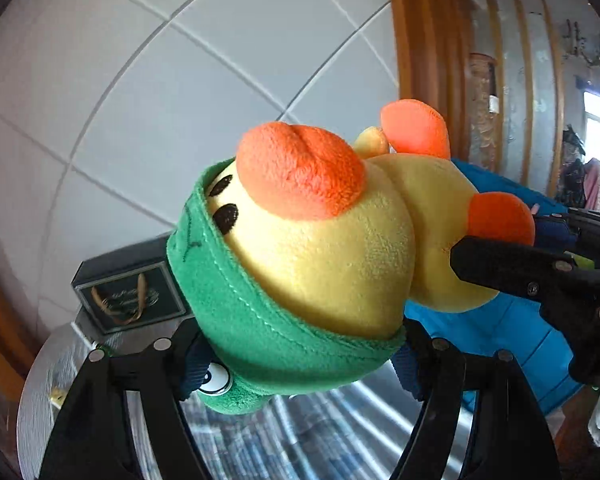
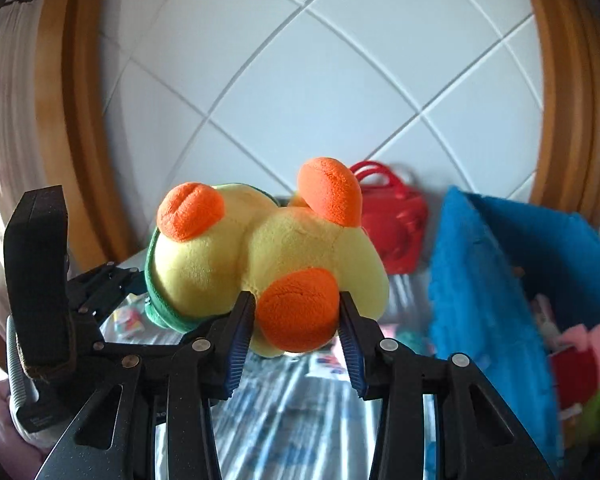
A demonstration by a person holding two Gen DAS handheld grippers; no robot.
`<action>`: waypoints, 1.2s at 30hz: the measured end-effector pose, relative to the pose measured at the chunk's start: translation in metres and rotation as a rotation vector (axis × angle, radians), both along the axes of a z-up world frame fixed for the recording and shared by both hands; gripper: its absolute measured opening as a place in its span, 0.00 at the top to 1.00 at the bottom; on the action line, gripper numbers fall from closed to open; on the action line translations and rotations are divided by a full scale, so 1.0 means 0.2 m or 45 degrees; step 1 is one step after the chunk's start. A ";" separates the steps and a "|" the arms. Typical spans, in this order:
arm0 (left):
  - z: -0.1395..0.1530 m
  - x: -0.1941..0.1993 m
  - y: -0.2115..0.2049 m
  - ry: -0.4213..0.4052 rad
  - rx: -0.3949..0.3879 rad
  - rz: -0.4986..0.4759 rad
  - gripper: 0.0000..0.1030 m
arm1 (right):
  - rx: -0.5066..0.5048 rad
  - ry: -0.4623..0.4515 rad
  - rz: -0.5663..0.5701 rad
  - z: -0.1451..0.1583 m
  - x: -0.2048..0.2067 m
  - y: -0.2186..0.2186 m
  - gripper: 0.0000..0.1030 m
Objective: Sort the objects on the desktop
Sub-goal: 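Lift the duck plush with both grippers and carry it over the blue bin, then open both grippers to drop the duck plush into the bin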
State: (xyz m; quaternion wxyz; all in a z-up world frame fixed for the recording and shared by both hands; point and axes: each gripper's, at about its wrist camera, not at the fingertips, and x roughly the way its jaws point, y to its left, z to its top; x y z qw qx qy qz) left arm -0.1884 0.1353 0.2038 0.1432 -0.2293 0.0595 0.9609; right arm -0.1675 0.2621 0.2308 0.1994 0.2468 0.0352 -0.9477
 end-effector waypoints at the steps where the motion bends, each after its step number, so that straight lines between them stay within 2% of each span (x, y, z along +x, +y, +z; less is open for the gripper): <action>1: 0.05 0.00 0.10 0.014 0.005 -0.037 0.28 | 0.000 0.022 -0.037 0.05 0.02 0.10 0.61; 5: 0.20 -0.02 0.53 0.043 -0.003 -0.166 0.28 | -0.004 0.071 -0.167 0.20 0.04 0.47 0.60; 9: 0.29 -0.08 0.93 -0.007 -0.007 -0.261 0.28 | -0.013 0.069 -0.287 0.29 0.00 0.84 0.60; 14: 0.28 -0.12 1.36 -0.098 -0.035 -0.313 0.28 | -0.008 0.022 -0.397 0.29 -0.11 1.21 0.60; 17: 0.24 -0.24 1.57 -0.196 -0.051 -0.313 0.26 | 0.010 -0.003 -0.436 0.28 -0.15 1.36 0.60; 23: 0.09 -0.32 1.71 -0.293 -0.151 -0.228 0.22 | 0.069 -0.035 -0.505 0.22 -0.23 1.51 0.58; 25: 0.06 -0.34 1.70 -0.328 -0.146 -0.212 0.21 | 0.085 -0.037 -0.517 0.19 -0.24 1.54 0.57; 28: 0.06 -0.37 1.68 -0.328 -0.145 -0.176 0.20 | 0.087 -0.045 -0.526 0.15 -0.27 1.56 0.43; 30: 0.07 -0.36 1.69 -0.286 -0.169 -0.160 0.20 | 0.088 -0.046 -0.529 0.13 -0.30 1.58 0.23; 36: 0.12 -0.32 1.59 -0.248 -0.165 -0.148 0.20 | 0.106 -0.006 -0.558 0.14 -0.29 1.56 0.13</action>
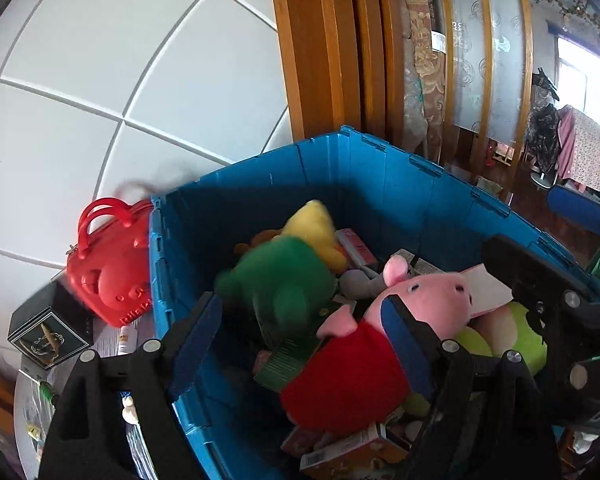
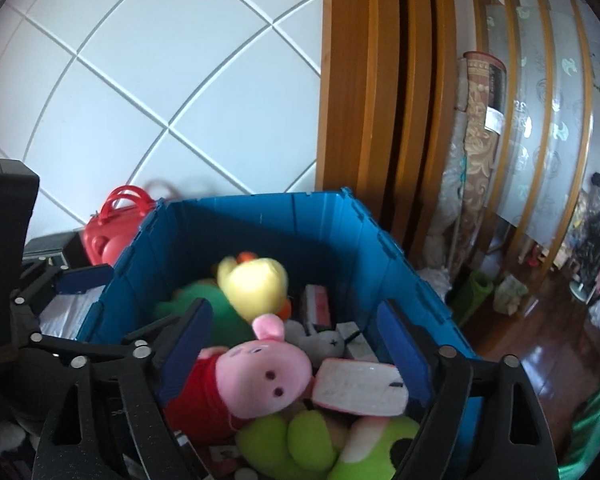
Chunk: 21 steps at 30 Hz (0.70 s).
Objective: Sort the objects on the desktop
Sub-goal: 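Open both grippers to drop the duck plush into the bin, then move both grippers back over the table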
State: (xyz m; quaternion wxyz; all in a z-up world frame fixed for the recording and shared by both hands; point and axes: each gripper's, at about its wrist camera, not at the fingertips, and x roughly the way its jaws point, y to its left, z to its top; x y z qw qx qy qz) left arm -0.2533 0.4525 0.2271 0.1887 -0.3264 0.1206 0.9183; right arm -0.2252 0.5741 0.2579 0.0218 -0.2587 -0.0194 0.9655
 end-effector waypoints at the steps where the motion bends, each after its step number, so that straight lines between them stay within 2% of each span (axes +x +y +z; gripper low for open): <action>1: 0.01 0.00 -0.02 0.005 0.003 0.003 0.20 | 0.012 0.006 -0.002 0.01 0.01 -0.02 0.12; 5: 0.05 0.06 -0.13 0.050 0.016 0.015 0.20 | 0.069 0.040 -0.016 0.04 0.06 -0.11 0.00; 12: 0.14 0.21 -0.43 0.135 0.077 0.058 0.20 | 0.082 0.107 0.014 0.13 0.19 -0.34 0.00; 16: 0.16 0.31 -0.69 0.179 0.112 0.105 0.17 | 0.037 0.161 0.060 0.19 0.30 -0.52 0.00; 21: 0.15 0.41 -1.07 0.233 0.121 0.212 0.16 | -0.057 0.170 0.168 0.19 0.40 -0.78 0.00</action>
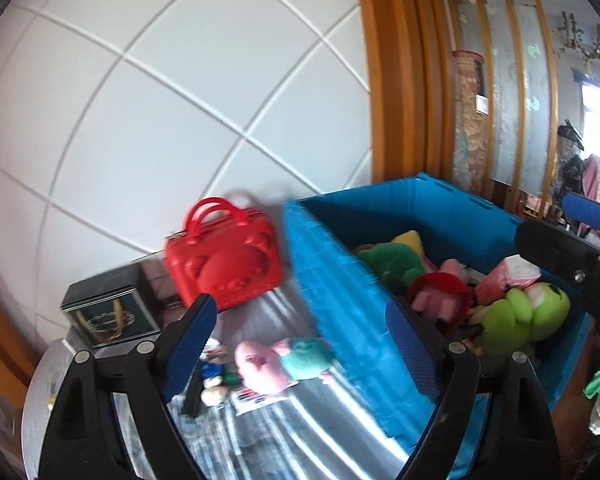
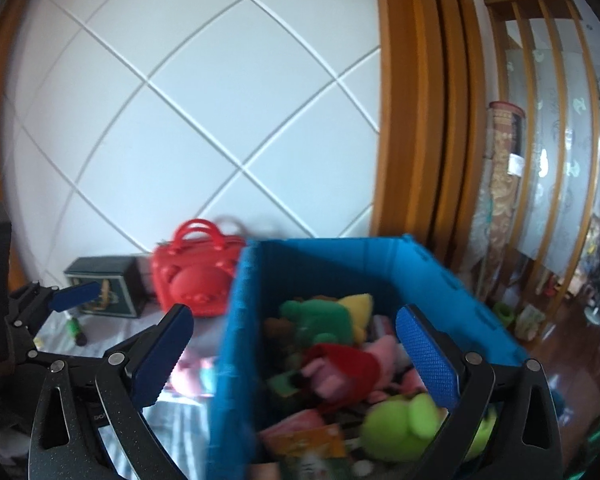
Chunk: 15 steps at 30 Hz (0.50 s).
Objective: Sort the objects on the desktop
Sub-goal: 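Move both grippers back over the table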
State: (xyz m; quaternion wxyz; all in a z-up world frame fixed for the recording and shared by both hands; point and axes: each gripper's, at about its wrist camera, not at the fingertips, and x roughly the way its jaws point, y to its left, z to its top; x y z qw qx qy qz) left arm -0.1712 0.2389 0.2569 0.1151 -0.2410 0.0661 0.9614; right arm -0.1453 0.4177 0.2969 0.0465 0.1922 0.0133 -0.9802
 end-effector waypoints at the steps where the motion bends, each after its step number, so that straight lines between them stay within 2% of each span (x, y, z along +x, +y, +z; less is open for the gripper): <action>1: -0.01 0.02 -0.07 0.003 0.003 0.027 0.15 | -0.010 0.005 0.019 -0.01 0.02 -0.05 0.00; 7: -0.15 0.07 -0.51 0.001 -0.030 0.176 0.15 | -0.058 -0.052 0.153 -0.15 0.04 -0.41 0.00; 15: -0.41 0.06 -0.84 -0.092 -0.009 0.249 0.15 | -0.088 -0.192 0.240 -0.44 -0.06 -0.78 0.00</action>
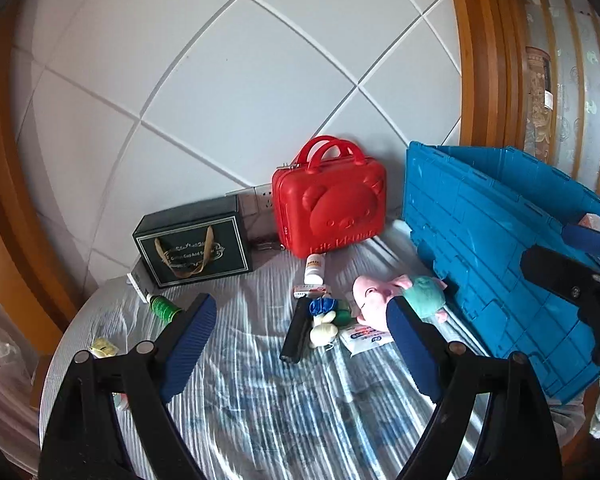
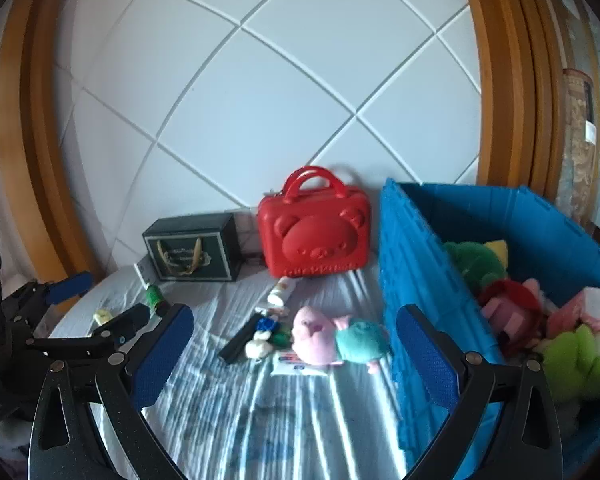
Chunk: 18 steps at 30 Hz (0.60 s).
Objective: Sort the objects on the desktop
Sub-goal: 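Move both grippers back over the table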
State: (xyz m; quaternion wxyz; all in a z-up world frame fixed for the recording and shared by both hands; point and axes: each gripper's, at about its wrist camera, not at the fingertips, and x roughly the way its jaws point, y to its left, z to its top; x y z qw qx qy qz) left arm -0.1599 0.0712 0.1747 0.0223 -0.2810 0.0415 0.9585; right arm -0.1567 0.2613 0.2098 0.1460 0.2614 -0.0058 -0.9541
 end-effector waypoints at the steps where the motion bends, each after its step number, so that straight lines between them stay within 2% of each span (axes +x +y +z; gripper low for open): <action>1: -0.03 -0.01 -0.03 -0.016 0.005 0.006 0.15 | -0.004 -0.024 -0.001 -0.04 -0.02 -0.02 0.00; 11: -0.29 -0.27 -0.14 -0.141 0.046 -0.009 0.15 | -0.012 -0.224 -0.068 -0.38 -0.28 -0.10 0.00; 18: -0.63 -0.56 -0.22 -0.309 0.062 0.013 0.15 | 0.024 -0.433 -0.119 -0.74 -0.61 -0.13 0.00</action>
